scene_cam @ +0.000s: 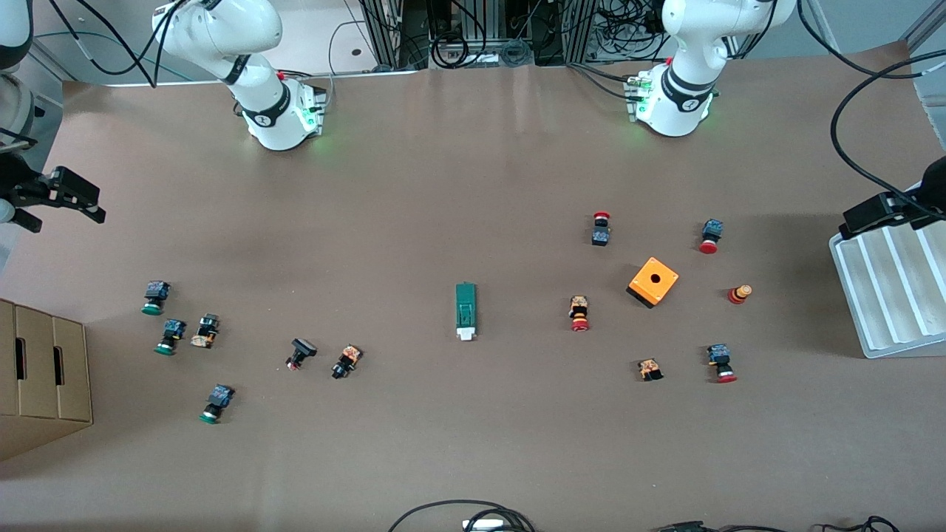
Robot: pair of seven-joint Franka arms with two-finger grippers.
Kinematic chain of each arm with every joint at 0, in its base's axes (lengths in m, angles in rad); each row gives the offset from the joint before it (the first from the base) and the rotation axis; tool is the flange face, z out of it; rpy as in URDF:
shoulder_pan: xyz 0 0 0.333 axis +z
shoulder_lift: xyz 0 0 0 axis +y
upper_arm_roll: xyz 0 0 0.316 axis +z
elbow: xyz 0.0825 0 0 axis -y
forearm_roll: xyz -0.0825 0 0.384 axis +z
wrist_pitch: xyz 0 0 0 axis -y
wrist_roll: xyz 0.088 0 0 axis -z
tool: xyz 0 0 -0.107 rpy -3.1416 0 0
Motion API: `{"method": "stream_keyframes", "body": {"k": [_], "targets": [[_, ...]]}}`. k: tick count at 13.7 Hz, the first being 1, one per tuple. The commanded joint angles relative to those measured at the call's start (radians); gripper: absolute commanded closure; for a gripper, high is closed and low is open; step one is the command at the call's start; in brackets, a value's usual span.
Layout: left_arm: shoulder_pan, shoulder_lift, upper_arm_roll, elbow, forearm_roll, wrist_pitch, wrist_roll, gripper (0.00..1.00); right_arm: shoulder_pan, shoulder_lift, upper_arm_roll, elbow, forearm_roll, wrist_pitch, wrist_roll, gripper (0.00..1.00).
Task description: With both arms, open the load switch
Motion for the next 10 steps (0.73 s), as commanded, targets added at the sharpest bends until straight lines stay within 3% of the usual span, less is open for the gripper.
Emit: {"method": "stream_keyframes", "body": {"k": [1,10], "targets": [[0.002,-0.010,0.000,-0.010,0.013,0.009,0.006,0.00,0.008,-0.016,-0.009,-0.003,0.020,-0.007,-0.008,0.00],[0.001,-0.003,0.000,-0.005,0.010,0.009,0.007,0.00,0.010,-0.011,-0.009,-0.001,0.015,-0.010,-0.002,0.00]]}}
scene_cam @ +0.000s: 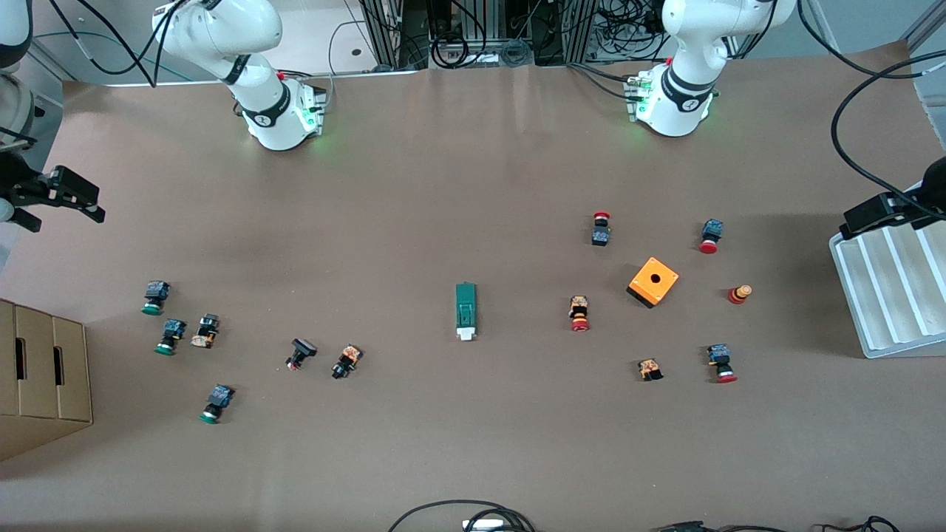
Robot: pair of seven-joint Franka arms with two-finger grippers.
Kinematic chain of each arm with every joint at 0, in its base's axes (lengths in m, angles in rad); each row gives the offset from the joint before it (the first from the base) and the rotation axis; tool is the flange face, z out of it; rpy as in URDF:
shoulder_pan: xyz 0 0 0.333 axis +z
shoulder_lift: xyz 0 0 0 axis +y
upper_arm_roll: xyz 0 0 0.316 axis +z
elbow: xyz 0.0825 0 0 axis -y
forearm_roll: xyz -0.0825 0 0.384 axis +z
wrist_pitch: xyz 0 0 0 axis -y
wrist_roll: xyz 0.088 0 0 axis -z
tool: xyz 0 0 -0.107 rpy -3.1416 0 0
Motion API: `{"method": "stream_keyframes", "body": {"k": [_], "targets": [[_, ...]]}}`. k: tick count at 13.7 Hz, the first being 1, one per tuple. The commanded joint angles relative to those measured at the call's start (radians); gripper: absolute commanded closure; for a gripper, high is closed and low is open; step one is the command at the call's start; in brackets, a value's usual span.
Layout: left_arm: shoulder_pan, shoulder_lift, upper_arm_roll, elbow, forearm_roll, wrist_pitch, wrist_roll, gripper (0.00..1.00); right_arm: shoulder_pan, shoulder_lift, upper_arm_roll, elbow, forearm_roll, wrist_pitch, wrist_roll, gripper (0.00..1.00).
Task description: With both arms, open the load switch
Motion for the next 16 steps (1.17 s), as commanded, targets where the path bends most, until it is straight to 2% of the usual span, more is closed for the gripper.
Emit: {"method": "stream_keyframes", "body": {"k": [1,5,9,13,16], "targets": [[-0.004,-0.003,-0.004,0.000,0.008,0.009,0.009,0.00,0.010,-0.010,-0.008,-0.003,0.017,-0.010,-0.001,0.00],[-0.006,-0.012,-0.016,0.017,-0.004,0.006,0.009,0.00,0.008,-0.010,-0.008,-0.004,0.015,-0.011,-0.004,0.00],[-0.006,-0.014,-0.108,0.013,-0.003,-0.008,0.010,0.00,0.008,-0.009,-0.009,-0.008,0.014,-0.014,-0.004,0.00],[-0.006,-0.004,-0.162,0.017,0.008,0.018,0.012,0.00,0.008,-0.005,-0.009,-0.008,0.009,-0.013,-0.003,0.00],[-0.021,0.003,-0.173,0.011,0.008,0.046,0.013,0.00,0.008,-0.005,-0.008,-0.009,0.000,-0.013,-0.001,0.00]]}}
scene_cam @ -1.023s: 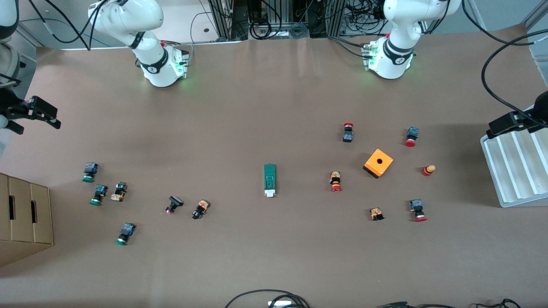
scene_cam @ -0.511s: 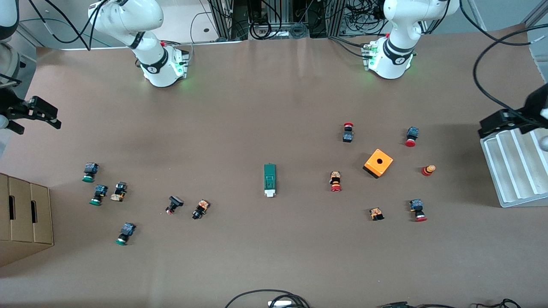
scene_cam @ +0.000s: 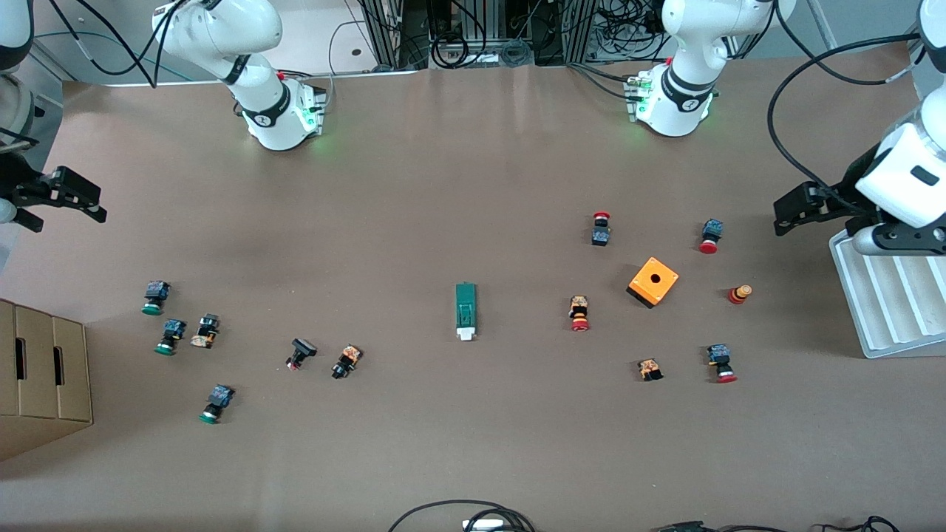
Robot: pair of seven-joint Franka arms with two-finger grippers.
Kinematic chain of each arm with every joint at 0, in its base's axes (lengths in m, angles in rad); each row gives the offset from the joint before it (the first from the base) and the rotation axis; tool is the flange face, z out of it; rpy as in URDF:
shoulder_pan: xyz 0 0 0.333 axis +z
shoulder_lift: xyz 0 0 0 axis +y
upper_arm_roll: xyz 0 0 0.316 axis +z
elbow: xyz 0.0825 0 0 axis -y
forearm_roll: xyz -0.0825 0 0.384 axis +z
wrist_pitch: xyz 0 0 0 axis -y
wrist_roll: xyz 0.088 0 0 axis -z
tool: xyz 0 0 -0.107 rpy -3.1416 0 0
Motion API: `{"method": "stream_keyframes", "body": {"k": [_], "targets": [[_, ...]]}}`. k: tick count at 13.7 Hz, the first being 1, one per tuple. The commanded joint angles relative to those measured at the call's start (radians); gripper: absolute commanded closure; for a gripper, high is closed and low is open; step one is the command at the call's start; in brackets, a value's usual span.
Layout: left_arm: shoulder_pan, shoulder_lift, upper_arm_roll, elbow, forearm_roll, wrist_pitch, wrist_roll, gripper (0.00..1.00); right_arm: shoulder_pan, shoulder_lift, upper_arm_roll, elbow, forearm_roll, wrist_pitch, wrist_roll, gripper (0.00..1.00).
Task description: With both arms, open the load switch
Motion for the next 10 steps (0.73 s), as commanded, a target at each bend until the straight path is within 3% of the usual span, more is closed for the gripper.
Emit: {"method": "stream_keyframes", "body": {"k": [1,6,10], "targets": [[-0.013,0.005,-0.007,-0.001,0.012,0.014,0.009,0.00,0.008,-0.007,-0.008,-0.006,-0.003,-0.008,-0.003,0.00],[-0.035,0.007,-0.009,-0.001,0.015,0.022,0.008,0.00,0.008,-0.003,-0.009,-0.005,-0.003,-0.006,-0.001,0.00],[-0.151,0.014,-0.010,-0.001,0.154,0.060,-0.012,0.00,0.003,-0.003,-0.011,-0.008,-0.006,-0.002,0.000,0.00]]}}
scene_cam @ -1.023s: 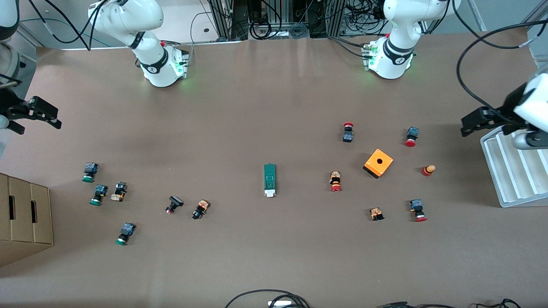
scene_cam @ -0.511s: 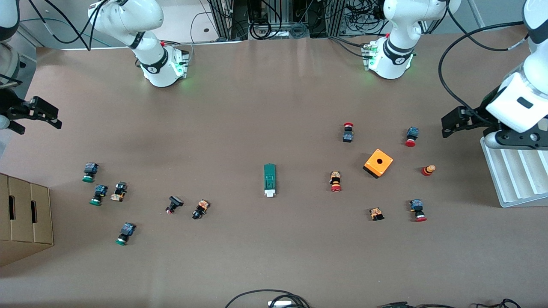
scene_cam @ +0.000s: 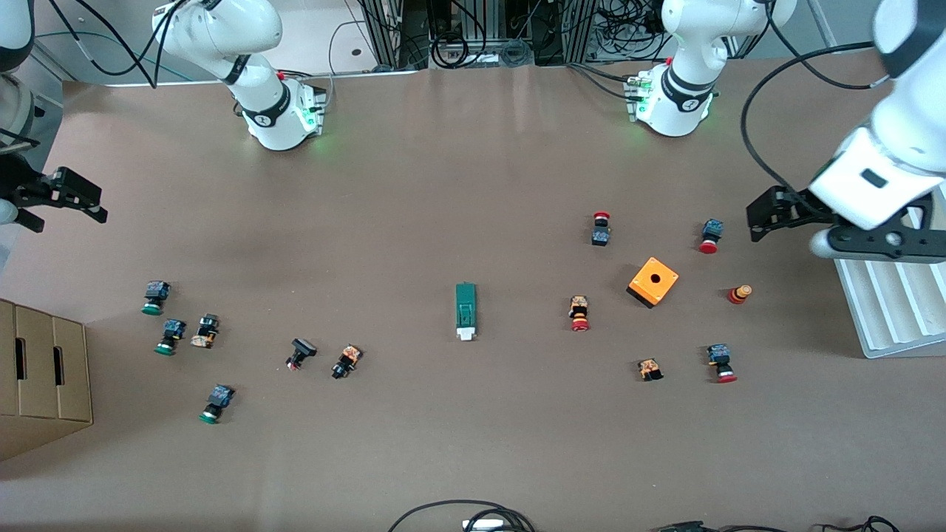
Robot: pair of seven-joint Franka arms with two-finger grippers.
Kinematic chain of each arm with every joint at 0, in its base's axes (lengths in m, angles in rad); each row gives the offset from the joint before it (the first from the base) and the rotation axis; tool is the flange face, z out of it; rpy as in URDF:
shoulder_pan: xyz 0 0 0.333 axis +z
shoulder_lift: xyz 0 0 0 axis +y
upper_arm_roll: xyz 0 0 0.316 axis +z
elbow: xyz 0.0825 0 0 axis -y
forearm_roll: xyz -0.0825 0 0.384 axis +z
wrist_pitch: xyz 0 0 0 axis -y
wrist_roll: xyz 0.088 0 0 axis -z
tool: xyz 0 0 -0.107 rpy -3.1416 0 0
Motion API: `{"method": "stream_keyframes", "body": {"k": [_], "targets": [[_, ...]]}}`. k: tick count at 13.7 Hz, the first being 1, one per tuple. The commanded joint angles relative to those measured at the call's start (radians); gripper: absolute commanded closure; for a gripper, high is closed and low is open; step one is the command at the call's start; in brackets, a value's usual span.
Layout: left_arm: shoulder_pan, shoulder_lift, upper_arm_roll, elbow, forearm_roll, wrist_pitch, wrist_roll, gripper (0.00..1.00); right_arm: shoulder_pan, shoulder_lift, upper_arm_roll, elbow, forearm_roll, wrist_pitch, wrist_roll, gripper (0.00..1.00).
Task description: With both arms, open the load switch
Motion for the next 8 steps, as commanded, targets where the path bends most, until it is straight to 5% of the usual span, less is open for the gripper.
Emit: {"method": "stream_keyframes", "body": {"k": [1,5,8], "targets": [[-0.100,0.007,0.001,0.000,0.107,0.016,-0.034,0.00,0.004,0.000,-0.009,-0.005,-0.006,0.001,0.002,0.00],[-0.261,-0.008,-0.004,0.000,0.200,0.005,-0.228,0.00,0.004,0.002,-0.025,-0.005,0.000,-0.007,-0.003,0.00],[-0.289,-0.020,-0.088,0.000,0.218,0.008,-0.431,0.00,0.005,0.002,-0.041,-0.010,0.046,-0.002,-0.001,0.00]]}}
